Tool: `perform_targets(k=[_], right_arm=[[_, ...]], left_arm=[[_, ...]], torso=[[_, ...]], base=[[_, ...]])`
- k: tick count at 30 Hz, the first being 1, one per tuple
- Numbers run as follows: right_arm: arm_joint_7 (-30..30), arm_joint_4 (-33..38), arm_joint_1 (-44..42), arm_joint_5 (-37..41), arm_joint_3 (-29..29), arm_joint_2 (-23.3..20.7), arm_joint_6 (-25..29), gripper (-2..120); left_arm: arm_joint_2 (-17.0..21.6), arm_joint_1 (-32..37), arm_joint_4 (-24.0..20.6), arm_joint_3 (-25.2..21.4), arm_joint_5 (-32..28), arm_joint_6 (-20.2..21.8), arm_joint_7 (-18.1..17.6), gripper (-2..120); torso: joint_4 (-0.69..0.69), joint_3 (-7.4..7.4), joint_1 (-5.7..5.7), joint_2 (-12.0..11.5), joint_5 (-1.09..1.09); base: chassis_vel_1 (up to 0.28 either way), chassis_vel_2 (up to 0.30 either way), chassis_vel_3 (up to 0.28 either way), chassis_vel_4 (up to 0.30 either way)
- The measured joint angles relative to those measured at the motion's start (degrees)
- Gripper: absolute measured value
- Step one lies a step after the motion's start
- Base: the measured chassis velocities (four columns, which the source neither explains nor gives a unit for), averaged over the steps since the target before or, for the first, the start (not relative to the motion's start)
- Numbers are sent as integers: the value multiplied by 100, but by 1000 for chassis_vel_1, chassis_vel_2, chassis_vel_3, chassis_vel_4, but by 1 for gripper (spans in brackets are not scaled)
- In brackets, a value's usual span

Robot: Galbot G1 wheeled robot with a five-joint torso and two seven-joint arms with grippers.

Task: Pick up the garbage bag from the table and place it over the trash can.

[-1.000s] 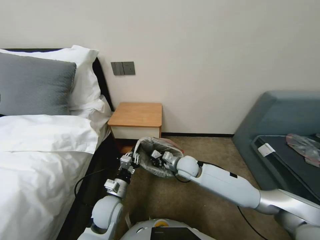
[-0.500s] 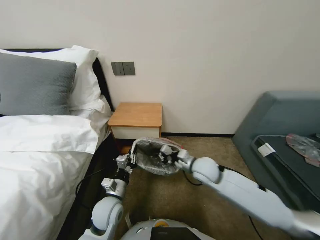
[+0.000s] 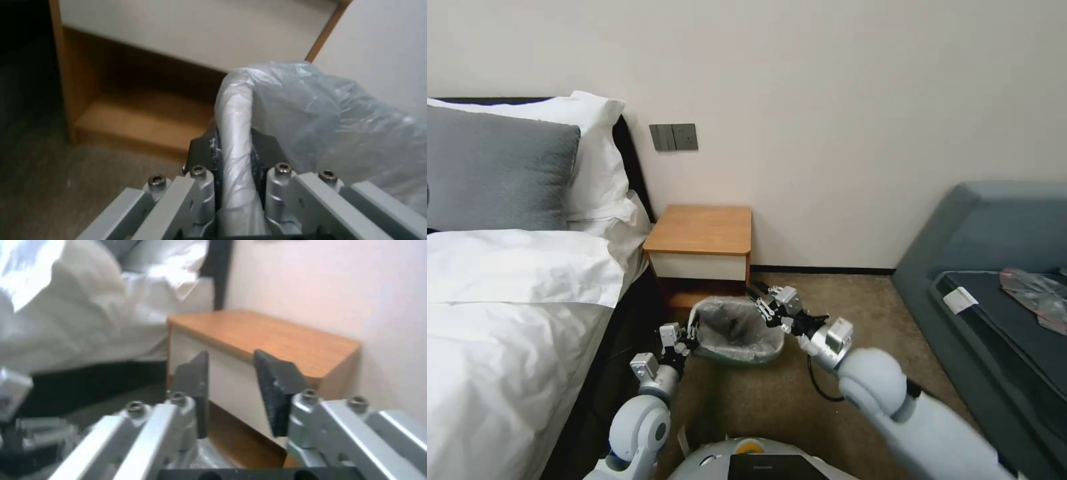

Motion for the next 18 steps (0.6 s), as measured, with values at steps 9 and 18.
perform_targets(k=[9, 18], right_arm=[[81, -187, -1186, -326, 980, 1263, 808, 66], [304, -254, -1100, -68, 1331, 1759, 738, 98]], left_arm=[[-13, -183, 514, 28, -477, 402, 53, 8], [0, -169, 659, 99, -481, 531, 135, 8]], torso=[[2, 0, 0, 0, -1], [2, 0, 0, 0, 0]], base=[[0, 0, 0, 0], [0, 0, 0, 0]])
